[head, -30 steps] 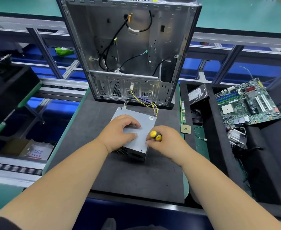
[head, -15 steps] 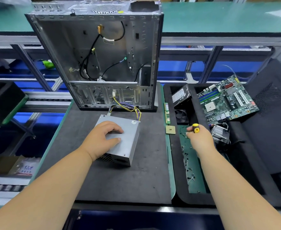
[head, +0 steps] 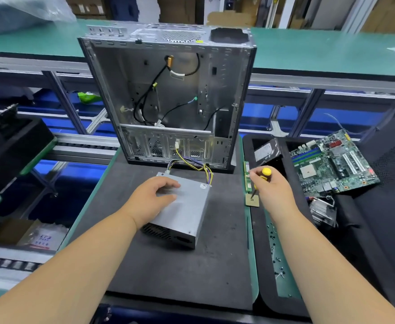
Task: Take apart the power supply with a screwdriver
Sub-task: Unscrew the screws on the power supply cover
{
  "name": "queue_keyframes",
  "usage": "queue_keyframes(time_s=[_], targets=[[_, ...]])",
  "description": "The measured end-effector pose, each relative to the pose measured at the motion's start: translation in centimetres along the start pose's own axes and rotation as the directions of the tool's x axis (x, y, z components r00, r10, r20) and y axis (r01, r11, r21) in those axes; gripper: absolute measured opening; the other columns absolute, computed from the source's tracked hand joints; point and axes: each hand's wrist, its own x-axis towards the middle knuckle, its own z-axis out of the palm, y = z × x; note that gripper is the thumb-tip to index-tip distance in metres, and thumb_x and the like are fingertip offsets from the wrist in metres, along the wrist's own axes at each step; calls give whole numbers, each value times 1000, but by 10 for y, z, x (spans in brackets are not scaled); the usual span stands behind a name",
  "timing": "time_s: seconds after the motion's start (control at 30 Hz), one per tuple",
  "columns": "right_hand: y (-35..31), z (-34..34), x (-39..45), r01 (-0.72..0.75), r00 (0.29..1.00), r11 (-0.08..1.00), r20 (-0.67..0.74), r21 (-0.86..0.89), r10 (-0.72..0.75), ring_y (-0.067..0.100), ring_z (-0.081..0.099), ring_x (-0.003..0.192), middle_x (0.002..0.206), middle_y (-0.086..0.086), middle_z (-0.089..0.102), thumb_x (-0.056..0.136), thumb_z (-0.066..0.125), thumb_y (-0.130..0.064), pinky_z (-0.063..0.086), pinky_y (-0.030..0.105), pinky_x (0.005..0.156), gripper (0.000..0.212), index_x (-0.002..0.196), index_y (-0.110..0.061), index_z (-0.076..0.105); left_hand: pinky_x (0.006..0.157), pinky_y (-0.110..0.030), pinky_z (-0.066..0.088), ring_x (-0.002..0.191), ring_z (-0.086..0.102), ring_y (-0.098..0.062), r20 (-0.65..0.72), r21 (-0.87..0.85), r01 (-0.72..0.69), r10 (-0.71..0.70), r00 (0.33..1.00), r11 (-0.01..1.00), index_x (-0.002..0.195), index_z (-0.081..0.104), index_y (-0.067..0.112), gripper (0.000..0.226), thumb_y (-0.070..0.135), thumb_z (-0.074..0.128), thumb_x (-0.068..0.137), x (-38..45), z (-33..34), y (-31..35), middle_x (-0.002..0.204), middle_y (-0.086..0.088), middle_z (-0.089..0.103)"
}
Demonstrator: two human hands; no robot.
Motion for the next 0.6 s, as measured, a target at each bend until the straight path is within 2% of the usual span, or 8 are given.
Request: queue_keyframes(time_s=[0.07,0.13,0.27,0.33,0.4,0.47,0.53,0.6], targets=[[-15,10,-1,54,998,995,-16,83,-53,-3,57,71,83,-16,66,93,63,-28,44,18,66,11,87,-36,68,91,-9,36,108,54,6,-94,74,-1,8,996,997,98,65,37,32,8,70,85,8,-8,-5,115,13,57],[-29,22,-1,99,995,982,-32,158,-95,1,61,87,88,-18,69,90,64,-31,47,24,79,12,87,-40,69,84,-1,31,106,51,4,-135,165,14,8,991,986,105,61,38,31,18,73,84,18,-19,-12,114,15,52],[-55,50,-1,197,980,930,-37,309,-195,11,68,89,91,-10,71,81,63,-36,49,30,87,11,91,-37,69,102,-30,42,120,43,-6,-43,105,140,-136,990,985,139,48,28,62,33,76,84,38,-36,-25,132,11,44],[-66,67,0,240,970,908,-49,344,-238,14,67,84,92,-5,68,81,64,-33,50,36,89,14,95,-36,66,102,-34,44,125,41,-8,39,66,158,-161,986,985,145,41,31,70,35,76,84,47,-40,-29,137,12,41],[-75,84,1,260,964,889,-50,376,-261,15,62,79,85,-4,63,82,62,-29,49,37,86,16,96,-36,64,89,-17,42,122,44,-5,130,81,130,-140,982,988,140,46,34,62,35,75,85,56,-43,-32,135,13,45],[-82,102,0,255,964,879,-40,403,-261,14,57,74,76,-7,59,82,61,-28,50,38,85,15,96,-35,62,67,-3,41,104,55,7,205,59,117,-127,970,991,122,58,37,40,33,75,85,62,-44,-34,124,12,56],[-90,119,-3,214,970,855,-2,472,-242,13,54,70,74,-5,54,82,62,-31,48,37,83,14,95,-30,63,55,-1,40,81,60,14,236,20,119,-120,964,993,105,62,38,26,31,77,85,64,-45,-36,109,11,62],[-99,134,-5,156,975,819,48,552,-218,15,49,68,73,-1,50,82,62,-39,44,37,80,17,92,-26,63,54,-1,41,73,59,15,231,-32,128,-117,966,991,101,64,35,25,29,79,82,63,-47,-38,101,17,62]])
